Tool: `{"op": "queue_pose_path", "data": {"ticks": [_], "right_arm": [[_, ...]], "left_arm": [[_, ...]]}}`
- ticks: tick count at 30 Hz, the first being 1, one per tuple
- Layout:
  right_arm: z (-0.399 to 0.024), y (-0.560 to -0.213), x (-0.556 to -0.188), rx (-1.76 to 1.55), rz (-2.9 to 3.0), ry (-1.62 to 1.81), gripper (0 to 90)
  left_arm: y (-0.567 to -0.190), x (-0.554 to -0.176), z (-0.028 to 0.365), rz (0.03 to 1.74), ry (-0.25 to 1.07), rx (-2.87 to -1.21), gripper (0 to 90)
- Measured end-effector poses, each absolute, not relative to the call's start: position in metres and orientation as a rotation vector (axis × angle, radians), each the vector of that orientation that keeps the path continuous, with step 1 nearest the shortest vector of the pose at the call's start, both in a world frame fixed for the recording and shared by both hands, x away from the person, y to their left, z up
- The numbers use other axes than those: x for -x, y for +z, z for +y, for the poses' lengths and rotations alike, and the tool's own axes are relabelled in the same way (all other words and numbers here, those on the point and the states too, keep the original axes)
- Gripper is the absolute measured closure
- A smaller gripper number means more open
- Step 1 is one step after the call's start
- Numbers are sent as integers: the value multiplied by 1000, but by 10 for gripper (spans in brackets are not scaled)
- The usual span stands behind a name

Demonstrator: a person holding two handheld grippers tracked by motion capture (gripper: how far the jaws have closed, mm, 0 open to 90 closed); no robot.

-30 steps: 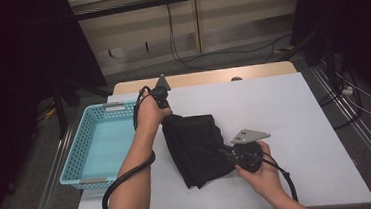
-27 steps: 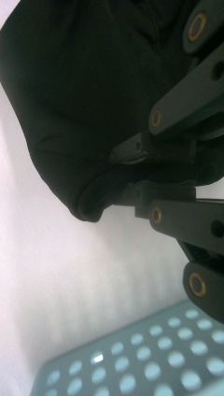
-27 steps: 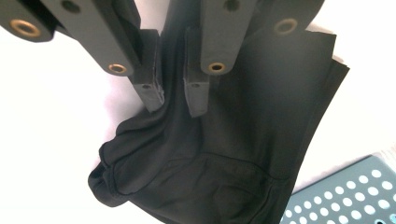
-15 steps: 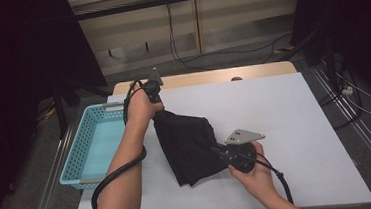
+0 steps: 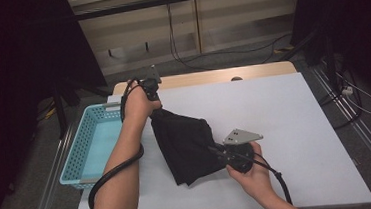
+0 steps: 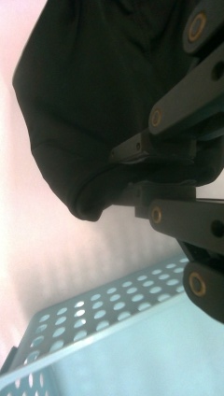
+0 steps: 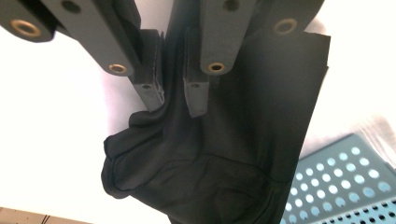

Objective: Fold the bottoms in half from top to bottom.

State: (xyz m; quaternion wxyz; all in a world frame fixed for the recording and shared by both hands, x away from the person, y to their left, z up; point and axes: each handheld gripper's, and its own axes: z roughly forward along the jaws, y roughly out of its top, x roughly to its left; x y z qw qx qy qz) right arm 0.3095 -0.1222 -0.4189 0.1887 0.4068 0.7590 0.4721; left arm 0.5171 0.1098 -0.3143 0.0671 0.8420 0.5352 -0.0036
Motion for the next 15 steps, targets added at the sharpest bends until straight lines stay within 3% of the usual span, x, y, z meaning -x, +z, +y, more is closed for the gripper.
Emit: {"op": "queue_pose_path", "data": {"ticks": [15], "right_arm": [[-108,-397,-303,-1070,2073,1435,809]], "left_arm": [[-266,-516,124,1651,5,-2531,818]]}}
